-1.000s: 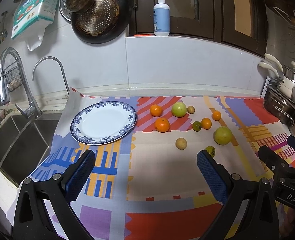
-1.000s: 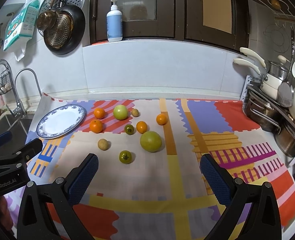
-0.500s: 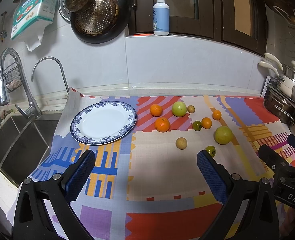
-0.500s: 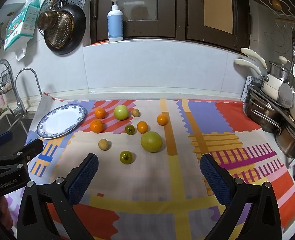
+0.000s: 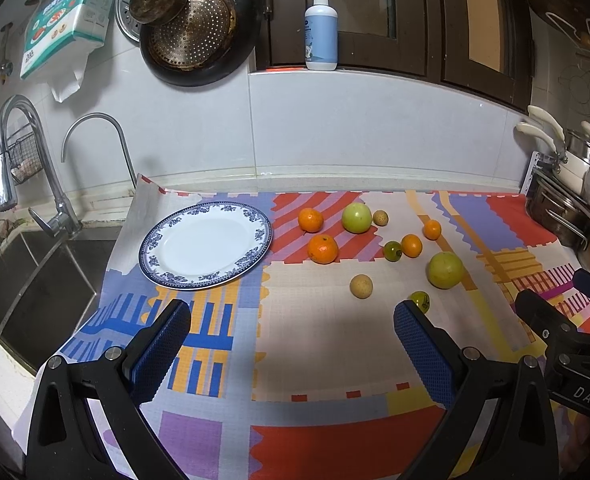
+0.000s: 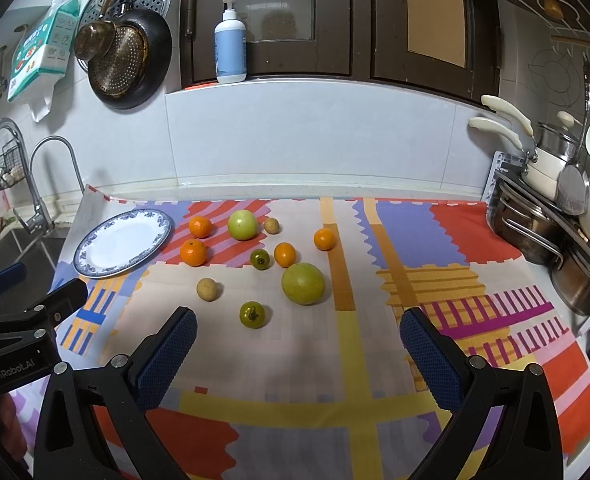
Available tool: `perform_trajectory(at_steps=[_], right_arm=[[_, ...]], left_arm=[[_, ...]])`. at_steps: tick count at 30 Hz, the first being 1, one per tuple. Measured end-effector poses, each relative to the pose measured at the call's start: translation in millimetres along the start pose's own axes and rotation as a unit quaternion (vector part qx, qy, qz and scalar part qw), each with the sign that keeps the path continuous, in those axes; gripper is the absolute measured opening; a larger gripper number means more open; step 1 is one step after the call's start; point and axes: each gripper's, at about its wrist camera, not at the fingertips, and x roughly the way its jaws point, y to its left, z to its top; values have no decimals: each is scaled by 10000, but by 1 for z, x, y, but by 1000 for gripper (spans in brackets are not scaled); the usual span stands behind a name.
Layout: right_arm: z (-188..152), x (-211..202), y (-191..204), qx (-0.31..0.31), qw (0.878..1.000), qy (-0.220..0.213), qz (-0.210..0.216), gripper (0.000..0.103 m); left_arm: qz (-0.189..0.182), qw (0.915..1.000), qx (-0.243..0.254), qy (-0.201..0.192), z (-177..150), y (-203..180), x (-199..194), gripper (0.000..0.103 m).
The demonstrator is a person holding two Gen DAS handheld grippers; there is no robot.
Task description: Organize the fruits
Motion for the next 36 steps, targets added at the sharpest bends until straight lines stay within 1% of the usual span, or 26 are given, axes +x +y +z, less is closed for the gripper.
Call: perform_trajectory(at_steps=[10, 13, 16, 18, 19, 21, 23, 24, 26, 28, 31, 35, 36], right_arm=[[0, 5, 5, -35, 10000, 73, -1, 102], [0, 9, 6, -60, 9999, 87, -15, 102], [2, 13, 9, -139, 9999, 81, -18, 102], [3, 18, 11, -242, 9997, 50, -45, 102], [3, 21, 12, -274, 9996, 45, -38, 102], [5, 28, 15, -372, 9993, 73, -10, 102], [7, 39, 17, -452, 9989, 124, 34, 102], [7, 43, 18, -468, 9988, 153, 33, 102], [7, 53, 20, -468, 9986, 216, 98, 99], [6, 65, 24, -492, 9979, 366, 193, 92], [3, 81, 28, -490, 9965, 588, 338, 85], [0, 99, 32, -533, 9947, 776, 416, 80], [0, 104, 33, -534, 9941, 838, 443, 78]], left_arm=[[-95, 9999, 33, 56, 1, 1, 7, 103], [-159, 9998, 113, 56, 3, 1, 12, 103], [-316, 9990, 301, 25, 5, 0, 19, 103], [-416, 9980, 475, -16, 7, -1, 24, 99], [-458, 9972, 588, -22, 8, -2, 28, 95], [-584, 9950, 811, -58, 10, -3, 34, 92], [-736, 9921, 1015, -66, 12, -5, 42, 87], [-806, 9908, 1085, -66, 13, -6, 46, 86], [-892, 9885, 1224, -36, 14, -8, 57, 80], [-1032, 9857, 1328, 40, 16, -10, 69, 76], [-1250, 9809, 1482, 177, 17, -13, 86, 73], [-1488, 9738, 1684, 353, 16, -21, 109, 68], [-1529, 9726, 1707, 400, 15, -22, 114, 67]])
